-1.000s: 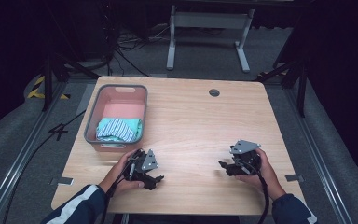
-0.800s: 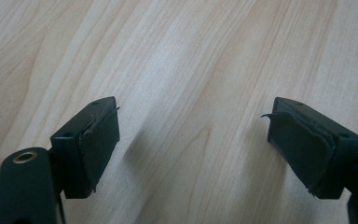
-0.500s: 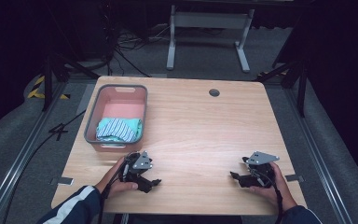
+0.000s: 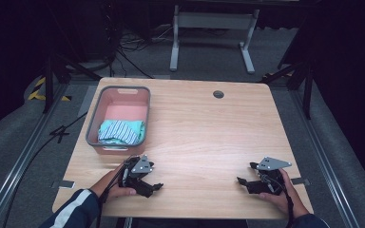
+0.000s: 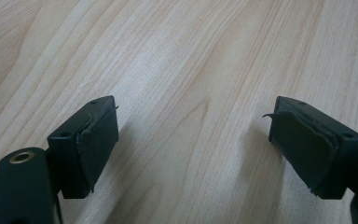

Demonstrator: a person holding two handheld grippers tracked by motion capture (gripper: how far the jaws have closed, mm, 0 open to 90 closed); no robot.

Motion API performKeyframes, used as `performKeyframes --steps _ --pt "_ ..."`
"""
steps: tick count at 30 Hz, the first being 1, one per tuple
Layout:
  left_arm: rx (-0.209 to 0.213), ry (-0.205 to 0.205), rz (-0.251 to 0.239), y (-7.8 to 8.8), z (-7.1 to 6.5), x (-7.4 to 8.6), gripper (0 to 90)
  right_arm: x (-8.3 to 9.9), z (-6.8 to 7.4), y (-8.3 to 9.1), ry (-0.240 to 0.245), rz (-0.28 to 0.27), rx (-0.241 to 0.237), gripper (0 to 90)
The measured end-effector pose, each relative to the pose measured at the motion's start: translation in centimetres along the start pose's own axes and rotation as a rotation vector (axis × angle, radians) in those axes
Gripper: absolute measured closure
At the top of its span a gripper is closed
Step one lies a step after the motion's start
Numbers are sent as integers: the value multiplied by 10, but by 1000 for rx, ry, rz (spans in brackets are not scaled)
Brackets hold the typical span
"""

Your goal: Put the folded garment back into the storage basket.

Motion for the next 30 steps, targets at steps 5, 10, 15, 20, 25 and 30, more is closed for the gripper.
performKeyframes --steps 5,10,15,20,25,30 --pt "1 1 0 0 0 0 149 0 0 0 1 -1 -3 194" --pt "1 2 0 0 0 0 149 0 0 0 1 -2 -4 192" --pt "2 -2 2 0 0 0 142 0 0 0 2 -1 -6 192" --pt "6 -3 4 -1 0 -1 137 0 -1 0 5 0 -5 191" --pt "6 -1 7 -1 0 -1 131 0 -1 0 6 0 -5 191" --pt "4 -2 5 -1 0 -1 130 0 -1 0 6 0 -5 192"
Point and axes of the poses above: each handheld gripper's, and its own axes: y roughly backward along the jaws, x roughly out of its underside, z roughly to its left, the point moved 9 cm from there along -y, roughly forward along the jaws, and after that the axes turned 8 degrees about y, right-handed, at the moved point
